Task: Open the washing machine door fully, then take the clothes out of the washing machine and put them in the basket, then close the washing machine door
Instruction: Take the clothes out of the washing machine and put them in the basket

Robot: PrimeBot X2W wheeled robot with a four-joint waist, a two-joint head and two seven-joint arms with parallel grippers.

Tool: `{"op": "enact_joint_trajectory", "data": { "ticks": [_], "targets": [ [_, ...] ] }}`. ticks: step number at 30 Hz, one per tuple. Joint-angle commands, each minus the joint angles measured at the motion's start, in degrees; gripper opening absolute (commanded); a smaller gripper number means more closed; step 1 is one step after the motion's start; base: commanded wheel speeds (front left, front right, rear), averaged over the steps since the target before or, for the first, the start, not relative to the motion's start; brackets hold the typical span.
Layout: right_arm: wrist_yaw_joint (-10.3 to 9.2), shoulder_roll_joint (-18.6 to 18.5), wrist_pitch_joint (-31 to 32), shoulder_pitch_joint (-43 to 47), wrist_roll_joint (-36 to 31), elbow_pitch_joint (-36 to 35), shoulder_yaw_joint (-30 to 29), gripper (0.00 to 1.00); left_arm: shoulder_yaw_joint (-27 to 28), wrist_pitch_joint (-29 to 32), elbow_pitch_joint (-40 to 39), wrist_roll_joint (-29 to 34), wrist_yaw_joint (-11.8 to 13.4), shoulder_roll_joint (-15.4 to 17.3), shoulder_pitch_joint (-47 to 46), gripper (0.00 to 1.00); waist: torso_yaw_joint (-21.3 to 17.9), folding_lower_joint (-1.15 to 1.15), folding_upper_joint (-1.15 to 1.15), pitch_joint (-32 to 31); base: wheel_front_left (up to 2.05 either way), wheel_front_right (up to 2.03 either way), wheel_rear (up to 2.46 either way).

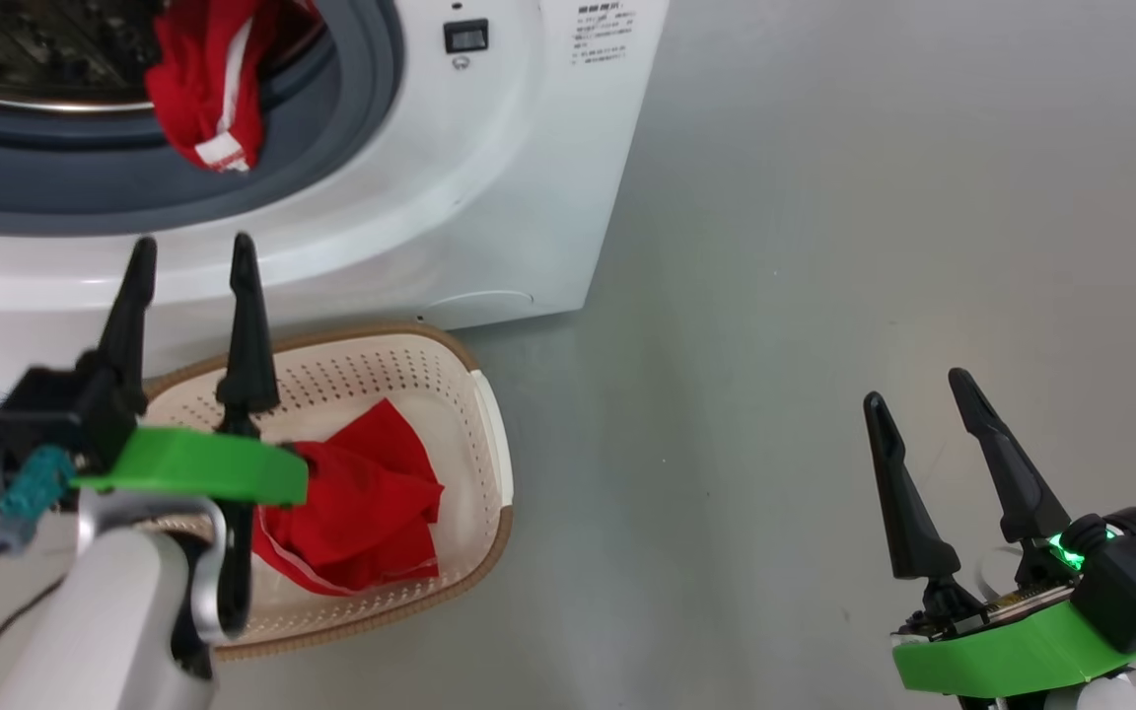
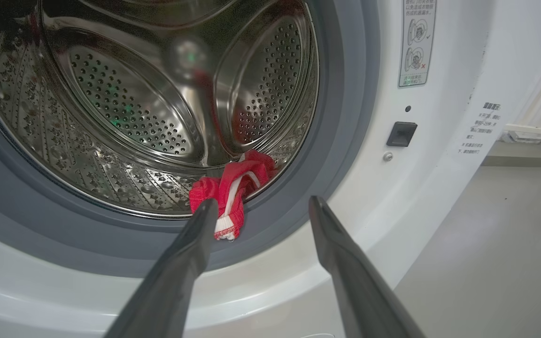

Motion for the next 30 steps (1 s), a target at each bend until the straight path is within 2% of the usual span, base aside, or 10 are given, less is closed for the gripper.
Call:
{"op": "enact_joint_trajectory", "data": {
  "ticks": [1,18,24,30],
  "targets": [
    [0.35,-0.76,-0.55,-1.28,0.3,-1.21,1.36,1.0,2.11,-0.08,-0.78,-0.06,-0.31,1.71,-1.95,1.0,-0.4,0.0,0.0,0.85,0.0,0.0,0.0],
    [0.35,-0.76,-0.82,-4.19,0.94,-0.17,2.82,1.0,3.86,1.58,13.65,-2.87,-3.09,2.31,-19.01,1.0,-1.36,0.0,0.0,6.11,0.0,0.0,0.0],
    [0.35,-0.76,-0.73,-4.84,0.88,-0.11,3.66,1.0,4.06,3.28,20.19,-4.16,-4.42,2.43,-25.41,1.0,-1.82,0.0,0.0,7.77,0.0,0.0,0.0],
    [0.35,-0.76,0.39,-5.4,2.87,-0.26,4.86,1.0,3.44,6.53,25.72,-4.38,-4.37,2.42,-31.33,1.0,-2.14,0.0,0.0,9.24,0.0,0.0,0.0]
  ]
}}
